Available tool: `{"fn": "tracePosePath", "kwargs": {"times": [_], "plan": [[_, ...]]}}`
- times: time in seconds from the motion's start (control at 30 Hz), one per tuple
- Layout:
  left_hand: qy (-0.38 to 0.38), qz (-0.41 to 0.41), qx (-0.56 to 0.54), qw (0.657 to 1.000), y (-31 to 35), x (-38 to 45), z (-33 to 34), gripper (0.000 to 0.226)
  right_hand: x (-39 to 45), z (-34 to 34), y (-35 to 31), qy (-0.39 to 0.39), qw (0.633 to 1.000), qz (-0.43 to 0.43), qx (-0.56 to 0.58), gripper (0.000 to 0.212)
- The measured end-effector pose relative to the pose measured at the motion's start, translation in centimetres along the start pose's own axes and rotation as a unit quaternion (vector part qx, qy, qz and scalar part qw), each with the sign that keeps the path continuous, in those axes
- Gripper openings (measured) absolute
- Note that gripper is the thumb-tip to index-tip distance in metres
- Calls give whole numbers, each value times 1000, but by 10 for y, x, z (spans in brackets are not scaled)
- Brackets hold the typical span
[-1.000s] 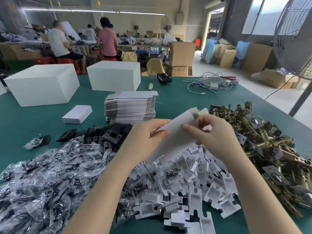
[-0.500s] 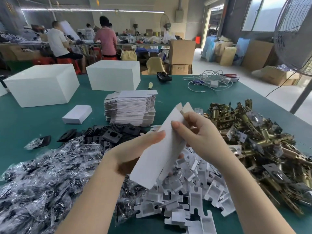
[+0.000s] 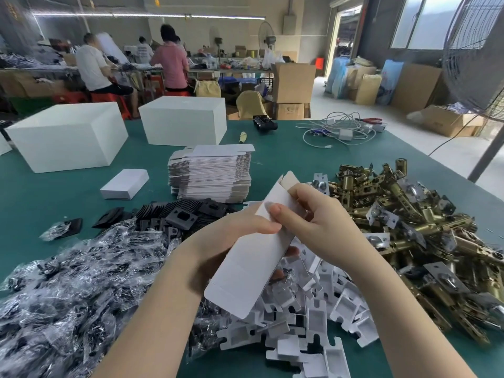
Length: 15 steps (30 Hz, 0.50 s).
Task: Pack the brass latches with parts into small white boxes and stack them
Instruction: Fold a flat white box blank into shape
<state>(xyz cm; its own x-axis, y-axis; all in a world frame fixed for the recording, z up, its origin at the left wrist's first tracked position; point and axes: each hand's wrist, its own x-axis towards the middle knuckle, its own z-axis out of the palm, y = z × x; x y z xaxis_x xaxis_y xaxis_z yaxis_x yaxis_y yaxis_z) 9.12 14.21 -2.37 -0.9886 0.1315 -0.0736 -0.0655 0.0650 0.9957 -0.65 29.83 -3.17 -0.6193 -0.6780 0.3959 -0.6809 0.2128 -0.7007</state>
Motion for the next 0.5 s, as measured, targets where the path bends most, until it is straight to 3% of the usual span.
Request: {"fn": "tracePosePath", "kwargs": {"times": [0.1, 0.27, 0.4, 0.5], "plan": [[-7, -10, -67, 998, -8, -5, -1, 40, 1, -5, 1, 5, 1000, 7, 15, 37], [47, 9, -45, 998, -4, -8, 6, 41, -1, -7, 0, -13, 1000, 9, 13, 27], [138, 58, 87, 985, -1, -7, 11, 66, 0, -12, -2, -79, 990, 30, 117, 20], [156, 82, 240, 954, 4, -9, 14, 85, -2, -14, -8, -120, 966, 22, 229, 8]]}}
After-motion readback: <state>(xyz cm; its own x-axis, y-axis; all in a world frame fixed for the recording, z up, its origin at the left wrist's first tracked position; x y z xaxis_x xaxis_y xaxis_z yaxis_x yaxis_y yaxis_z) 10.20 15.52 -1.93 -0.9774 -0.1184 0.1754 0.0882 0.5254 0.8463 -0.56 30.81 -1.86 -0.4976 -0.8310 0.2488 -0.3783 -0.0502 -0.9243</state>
